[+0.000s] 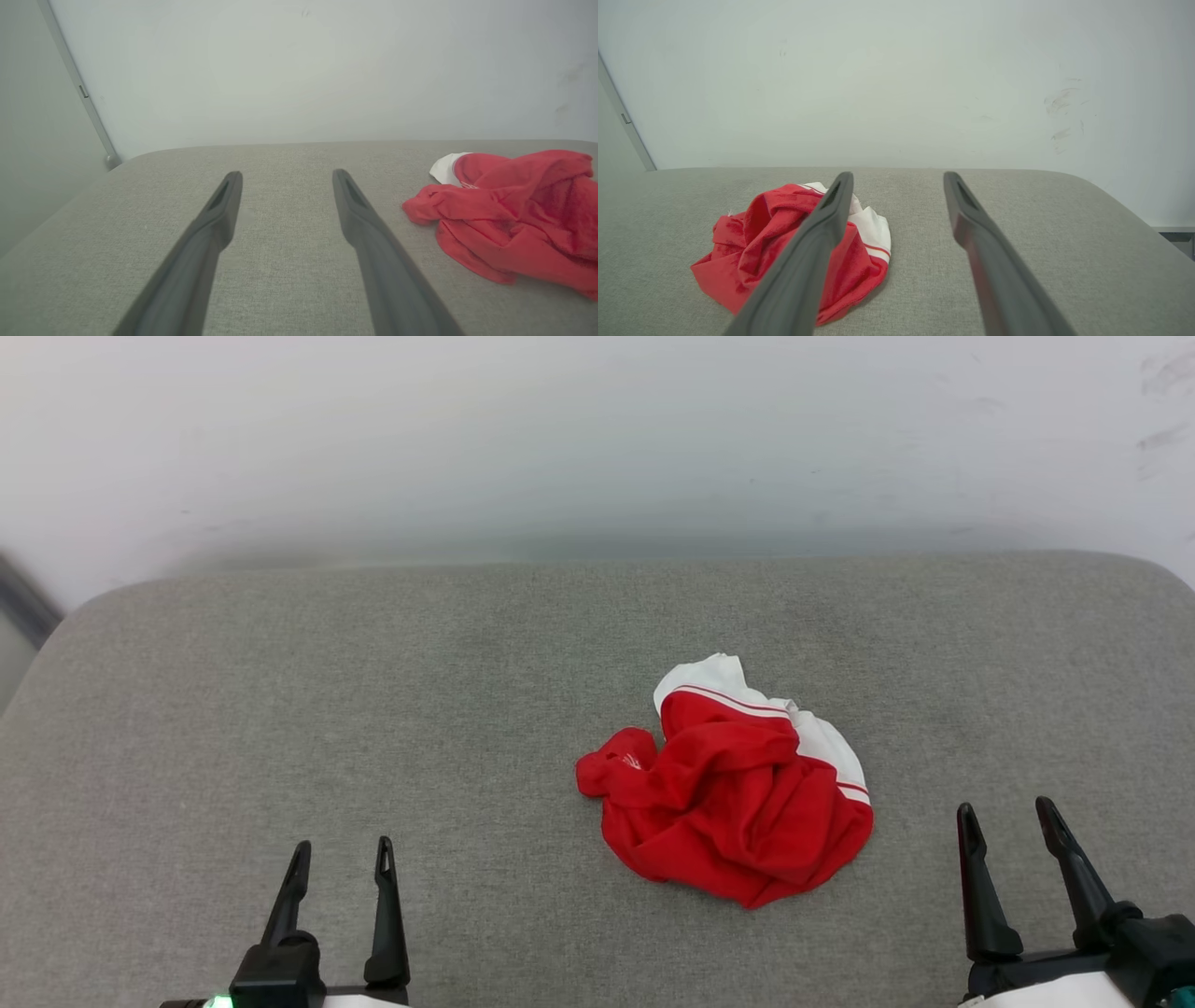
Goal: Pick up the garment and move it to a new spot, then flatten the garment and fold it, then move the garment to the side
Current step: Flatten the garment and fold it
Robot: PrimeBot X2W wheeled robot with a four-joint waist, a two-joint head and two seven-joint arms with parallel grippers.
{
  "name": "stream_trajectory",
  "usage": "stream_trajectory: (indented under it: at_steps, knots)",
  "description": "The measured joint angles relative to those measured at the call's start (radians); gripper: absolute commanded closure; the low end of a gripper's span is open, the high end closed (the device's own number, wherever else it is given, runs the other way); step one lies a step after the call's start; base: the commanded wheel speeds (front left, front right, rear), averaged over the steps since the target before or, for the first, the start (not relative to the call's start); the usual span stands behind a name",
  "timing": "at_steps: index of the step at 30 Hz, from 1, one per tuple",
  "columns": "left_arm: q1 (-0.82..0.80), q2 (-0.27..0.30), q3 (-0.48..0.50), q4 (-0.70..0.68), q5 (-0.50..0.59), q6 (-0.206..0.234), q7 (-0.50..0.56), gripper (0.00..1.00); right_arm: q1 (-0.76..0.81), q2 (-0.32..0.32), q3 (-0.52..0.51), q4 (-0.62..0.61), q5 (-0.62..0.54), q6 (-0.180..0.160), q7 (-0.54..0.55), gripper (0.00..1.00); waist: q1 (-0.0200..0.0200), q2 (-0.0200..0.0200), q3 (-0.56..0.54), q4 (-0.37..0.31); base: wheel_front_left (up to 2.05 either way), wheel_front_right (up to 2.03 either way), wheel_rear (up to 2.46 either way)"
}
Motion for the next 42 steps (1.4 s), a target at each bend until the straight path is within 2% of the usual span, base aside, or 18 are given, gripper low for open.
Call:
stream_trajectory:
  at_steps: [14, 26, 31, 38, 39, 40, 42]
  knots:
    - [0.009, -0.033, 0.053, 0.014, 0.032, -0.058, 0.0, 0.0, 0.0, 0.0, 0.001, 0.0, 0.002, 0.0, 0.0, 0.0, 0.0, 0.0, -0.002, 0.002, 0.0, 0.0, 0.0]
    - [0.01, -0.053, 0.077, 0.021, 0.044, -0.079, 0.0, 0.0, -0.009, 0.0, -0.016, 0.0, 0.003, 0.0, 0.0, 0.0, 0.0, 0.0, 0.002, 0.006, 0.0, 0.0, 0.0]
    - [0.009, -0.058, 0.082, 0.023, 0.045, -0.085, 0.0, 0.0, -0.072, 0.0, -0.04, -0.016, -0.011, 0.0, 0.0, 0.0, 0.0, 0.0, 0.008, 0.007, 0.0, 0.0, 0.0]
    - [-0.013, -0.062, 0.091, 0.022, 0.05, -0.088, 0.0, 0.0, -0.294, -0.001, -0.046, -0.046, -0.107, 0.0, 0.0, 0.0, 0.0, 0.0, 0.037, 0.005, 0.0, 0.0, 0.0]
    - [-0.016, -0.062, 0.091, 0.022, 0.05, -0.089, 0.0, 0.0, -0.328, -0.008, -0.03, -0.032, -0.123, 0.0, 0.0, 0.0, 0.0, 0.0, 0.041, 0.005, 0.0, 0.0, 0.0]
    - [-0.029, -0.064, 0.091, 0.023, 0.049, -0.094, 0.0, 0.0, -0.43, -0.081, 0.041, 0.059, -0.132, 0.0, 0.0, 0.0, 0.0, 0.0, 0.053, 0.008, 0.0, 0.0, 0.0]
    - [-0.031, -0.065, 0.091, 0.026, 0.049, -0.096, 0.0, 0.0, -0.487, -0.146, 0.107, 0.153, -0.121, 0.0, 0.026, 0.0, 0.0, 0.0, 0.06, 0.012, 0.0, 0.0, 0.0]
